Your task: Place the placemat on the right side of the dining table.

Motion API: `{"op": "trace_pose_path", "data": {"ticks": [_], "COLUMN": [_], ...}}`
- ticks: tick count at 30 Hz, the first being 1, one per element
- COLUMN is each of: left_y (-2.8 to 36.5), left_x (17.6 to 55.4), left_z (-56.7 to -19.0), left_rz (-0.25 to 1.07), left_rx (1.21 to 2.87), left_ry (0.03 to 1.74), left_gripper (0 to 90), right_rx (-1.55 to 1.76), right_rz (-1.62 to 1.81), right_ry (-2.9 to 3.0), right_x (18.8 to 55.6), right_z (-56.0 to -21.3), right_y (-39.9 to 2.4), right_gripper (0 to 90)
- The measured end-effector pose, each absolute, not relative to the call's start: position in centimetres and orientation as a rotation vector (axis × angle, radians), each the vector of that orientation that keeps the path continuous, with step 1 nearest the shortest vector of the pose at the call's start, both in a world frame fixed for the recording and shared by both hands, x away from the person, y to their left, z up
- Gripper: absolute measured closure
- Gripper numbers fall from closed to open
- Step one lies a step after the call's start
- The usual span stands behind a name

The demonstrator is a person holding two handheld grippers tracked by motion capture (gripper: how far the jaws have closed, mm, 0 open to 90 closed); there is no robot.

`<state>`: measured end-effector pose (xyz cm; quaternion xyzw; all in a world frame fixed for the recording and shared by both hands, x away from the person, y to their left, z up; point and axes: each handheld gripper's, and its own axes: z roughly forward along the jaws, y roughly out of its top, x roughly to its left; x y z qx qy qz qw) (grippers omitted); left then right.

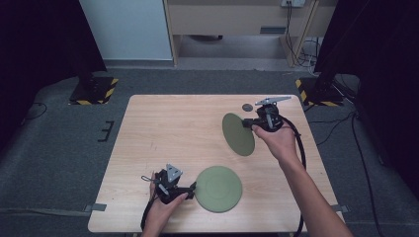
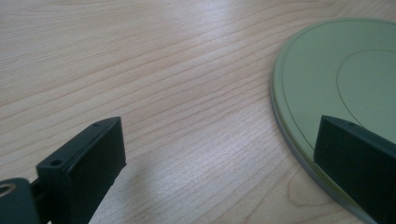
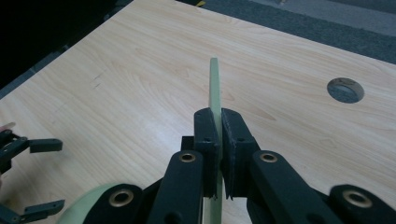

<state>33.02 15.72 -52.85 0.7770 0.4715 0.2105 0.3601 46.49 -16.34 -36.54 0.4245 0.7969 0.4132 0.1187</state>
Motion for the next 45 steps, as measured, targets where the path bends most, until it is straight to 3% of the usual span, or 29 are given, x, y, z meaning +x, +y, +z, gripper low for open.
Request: {"op": "trace_pose_path", "data": {"ticks": [23, 45], "left_y": [19.5, 20.2], "left_x": [34.0, 34.3], "left_z": [-52.7, -52.9], "left_rz": [0.574, 0.583], "left_rx": [1.936, 1.935], "left_ry": [1.357, 1.38], "left_gripper": [1.9, 2.0], "right_rx": [1.34, 1.362], "right_rz": [1.148, 1.11], "right_ry": [2.206, 2.162], "right_x": [50.3, 51.8], "right_z": [-35.2, -35.8], "right_y": [-17.4, -17.4], "right_gripper": [86.1, 86.1]}}
